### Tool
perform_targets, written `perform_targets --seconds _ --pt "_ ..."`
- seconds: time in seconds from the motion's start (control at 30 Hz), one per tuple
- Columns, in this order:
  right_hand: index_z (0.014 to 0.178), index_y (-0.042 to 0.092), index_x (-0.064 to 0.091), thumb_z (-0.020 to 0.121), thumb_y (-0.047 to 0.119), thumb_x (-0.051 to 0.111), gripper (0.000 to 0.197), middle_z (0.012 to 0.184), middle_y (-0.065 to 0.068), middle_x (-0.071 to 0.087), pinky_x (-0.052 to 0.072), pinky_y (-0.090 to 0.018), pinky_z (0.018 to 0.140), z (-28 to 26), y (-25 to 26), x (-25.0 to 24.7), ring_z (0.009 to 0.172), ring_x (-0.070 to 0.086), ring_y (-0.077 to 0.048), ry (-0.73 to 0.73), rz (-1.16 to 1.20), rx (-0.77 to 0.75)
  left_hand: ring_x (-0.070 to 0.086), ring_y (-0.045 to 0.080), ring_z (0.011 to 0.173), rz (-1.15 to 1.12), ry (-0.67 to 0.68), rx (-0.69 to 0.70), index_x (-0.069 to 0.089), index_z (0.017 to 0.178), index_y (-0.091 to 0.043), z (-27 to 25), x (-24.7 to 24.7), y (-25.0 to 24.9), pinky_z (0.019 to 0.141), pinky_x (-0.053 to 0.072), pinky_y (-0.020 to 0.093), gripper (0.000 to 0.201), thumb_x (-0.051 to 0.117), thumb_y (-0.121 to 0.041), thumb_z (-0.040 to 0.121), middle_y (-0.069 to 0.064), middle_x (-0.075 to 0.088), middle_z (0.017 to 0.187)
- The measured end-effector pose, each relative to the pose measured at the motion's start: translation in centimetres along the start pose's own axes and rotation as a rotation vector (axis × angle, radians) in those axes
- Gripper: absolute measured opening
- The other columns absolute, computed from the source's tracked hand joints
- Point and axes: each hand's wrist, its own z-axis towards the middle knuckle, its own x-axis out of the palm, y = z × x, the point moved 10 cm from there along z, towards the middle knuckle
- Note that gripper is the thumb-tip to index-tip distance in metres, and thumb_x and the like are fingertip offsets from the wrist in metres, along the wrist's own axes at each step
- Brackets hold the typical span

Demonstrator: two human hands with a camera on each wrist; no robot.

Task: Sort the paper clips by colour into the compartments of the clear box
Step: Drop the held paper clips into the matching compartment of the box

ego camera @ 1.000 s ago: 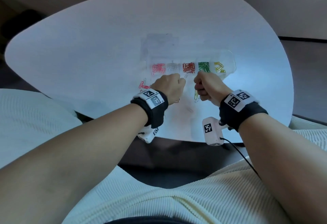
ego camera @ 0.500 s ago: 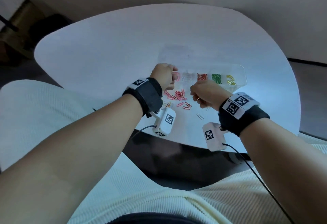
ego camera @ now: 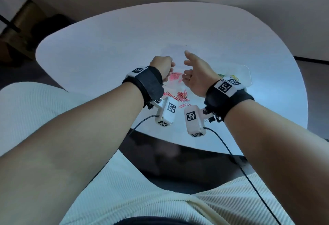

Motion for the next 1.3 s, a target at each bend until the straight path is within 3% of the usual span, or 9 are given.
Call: perform_targets --seconds 0.03,0.07,0.1,0.27,0.47,0.7,0.9,1.1,1.3 --pt "0.122 0.014 0.047 0.095 0.047 0.052 0.043 0.147 -0.019 0.036 0.039 -0.033 0.109 -0.2 0.1 -0.5 0.139 0.015 -0.031 -0.012 -0.002 -0.012 0.041 0.016 0.052 -0.015 0.003 0.029 0.058 0.074 -0.009 0.0 0.4 -0.6 0.052 0.033 0.023 0.026 0.044 -0.018 0.094 0.003 0.049 0.065" --pt "0.124 0.014 0.047 0.096 0.046 0.051 0.043 0.148 -0.02 0.036 0.037 -0.035 0.111 -0.5 0.3 -1.0 0.137 0.039 -0.037 -0.019 -0.006 -0.031 0.044 0.017 0.054 -0.032 0.007 0.062 0.057 0.074 -0.009 0.1 0.8 -1.2 0.053 0.035 0.023 0.025 0.044 -0.017 0.094 0.003 0.05 0.065" --pt "0.128 0.013 0.047 0.097 0.045 0.05 0.045 0.147 -0.02 0.039 0.037 -0.035 0.111 -0.8 0.6 -1.6 0.139 0.034 -0.035 -0.026 -0.011 -0.058 0.046 0.018 0.057 -0.046 0.016 0.087 0.056 0.075 -0.008 0.0 1.2 -1.8 0.055 0.037 0.023 0.025 0.045 -0.017 0.095 0.004 0.05 0.067" --pt "0.115 0.014 0.058 0.097 0.03 0.052 0.024 0.123 -0.015 0.063 0.046 -0.033 0.103 -4.2 2.6 -5.9 0.112 0.062 -0.023 -0.067 -0.08 -0.16 0.052 0.025 0.095 0.079 0.095 0.107 0.057 0.103 -0.006 0.2 3.1 -1.9 0.086 0.041 0.03 0.032 0.043 -0.035 0.098 0.009 0.056 0.102" --pt "0.077 0.014 0.059 0.087 -0.007 0.041 0.029 0.101 -0.014 0.073 0.053 -0.036 0.09 -7.2 3.1 -10.3 0.09 0.071 -0.027 -0.114 -0.433 -0.213 0.051 0.017 0.097 0.347 0.144 0.389 0.06 0.114 -0.012 -3.1 4.7 -4.4 0.083 0.039 0.024 0.025 0.043 -0.024 0.099 0.001 0.058 0.111" --pt "0.092 0.018 0.073 0.09 0.013 0.058 0.015 0.082 0.005 0.071 0.05 -0.021 0.063 -5.2 -1.3 -11.5 0.073 0.067 -0.008 -0.114 -1.172 -0.206 0.06 0.012 0.076 0.714 0.187 0.554 0.066 0.089 -0.021 -6.9 7.2 -0.3 0.068 0.049 0.022 0.012 0.058 -0.012 0.085 -0.011 0.06 0.081" --pt "0.092 0.021 0.074 0.086 0.031 0.068 0.013 0.092 -0.001 0.072 0.054 -0.031 0.07 -3.5 -2.8 -11.9 0.077 0.065 -0.019 -0.284 -1.314 -0.27 0.059 0.021 0.101 0.923 0.287 0.566 0.069 0.106 -0.013 -6.6 8.2 6.4 0.089 0.048 0.031 0.023 0.058 -0.005 0.087 0.004 0.065 0.107" --pt "0.106 0.027 0.074 0.093 0.024 0.057 0.022 0.102 -0.001 0.072 0.054 -0.034 0.074 -3.6 -3.9 -6.2 0.09 0.066 -0.023 -0.182 -1.455 -0.503 0.049 0.026 0.118 1.169 0.376 0.662 0.063 0.124 -0.014 -6.5 9.7 9.5 0.098 0.042 0.037 0.04 0.047 0.0 0.09 0.005 0.057 0.125" --pt "0.075 0.018 0.071 0.094 0.022 0.054 0.026 0.07 -0.005 0.058 0.03 -0.024 0.048 -2.4 -5.9 -5.1 0.068 0.056 -0.026 -0.176 -1.586 -0.428 0.055 0.028 0.108 1.269 0.387 0.691 0.065 0.119 -0.013 -6.4 9.5 10.2 0.087 0.046 0.035 0.033 0.047 -0.006 0.092 0.008 0.061 0.117"
